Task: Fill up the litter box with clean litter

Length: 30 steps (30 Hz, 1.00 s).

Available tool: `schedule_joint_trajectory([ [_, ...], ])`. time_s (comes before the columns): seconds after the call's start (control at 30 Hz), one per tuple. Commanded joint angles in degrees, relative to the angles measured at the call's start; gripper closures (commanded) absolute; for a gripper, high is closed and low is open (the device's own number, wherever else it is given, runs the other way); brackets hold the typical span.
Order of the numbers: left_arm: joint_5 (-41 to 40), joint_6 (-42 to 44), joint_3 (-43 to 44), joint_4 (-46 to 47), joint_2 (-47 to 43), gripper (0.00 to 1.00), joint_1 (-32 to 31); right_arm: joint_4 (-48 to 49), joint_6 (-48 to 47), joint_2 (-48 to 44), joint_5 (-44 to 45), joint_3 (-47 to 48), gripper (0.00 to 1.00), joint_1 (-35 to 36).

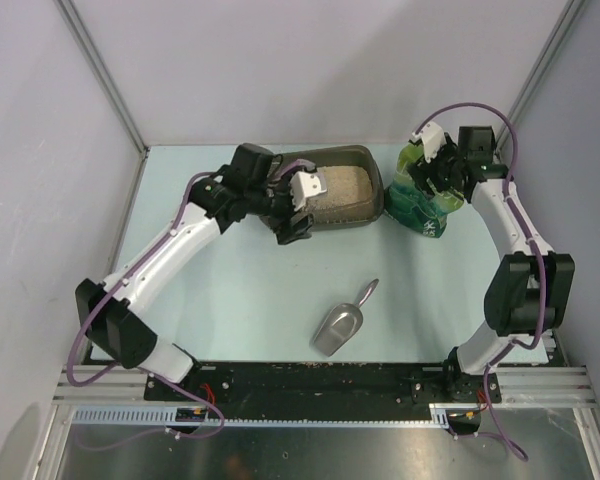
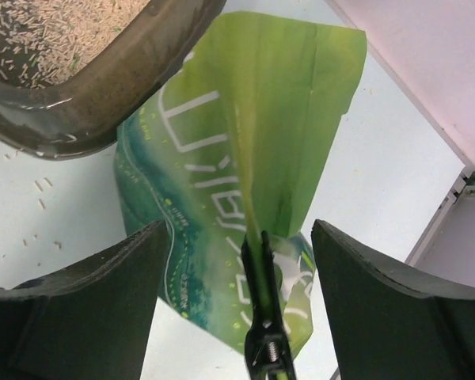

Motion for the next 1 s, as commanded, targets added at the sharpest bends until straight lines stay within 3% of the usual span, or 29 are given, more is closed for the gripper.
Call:
schedule_joint_trajectory([
  [0.0,-1.3,-3.03,-5.16,-0.37,-3.15,0.12,-0.1,0.75,-2.81,2.67,-1.41,4.71,0.26,-0.27],
  [0.17,-2.97,-3.12,-6.49,-0.37,-4.91,0.13,0.69,-2.49,-3.0,7.68,-2.72,9.53,0.39,-0.27],
  [0.27,-3.5,-3.12,-5.7,-0.45,-5.17,0.13,0.87,-7.75,-4.57,11.1,-3.78,14.7,0.61,-0.36],
  [0.3,-3.42,-3.12,-5.35,-0.37,-5.17,0.13,0.87,-9.78,-5.45,11.64,-3.96,15.95,0.77,-0.36],
  [0.4,-3.24,-3.2,-4.91,-0.45,-4.74,0.13,0.95,-17.34,-8.79,11.91,-5.36,18.5,1.0,-2.01],
  [0.67,-1.4,-4.7,-4.64,-0.45,-3.42,0.14,0.95,-32.54,-13.1,2.08,-16.08,15.27,1.0,-8.36],
  [0.9,-1.92,-4.61,-3.85,-0.45,-1.4,0.14,1.39,-33.97,-16.71,-9.18,-14.16,6.91,1.0,-1.15],
  [0.97,-1.92,-4.96,-3.76,-0.45,-1.05,0.14,1.57,-32.58,-15.66,-10.06,-13.45,5.77,1.0,4.18],
])
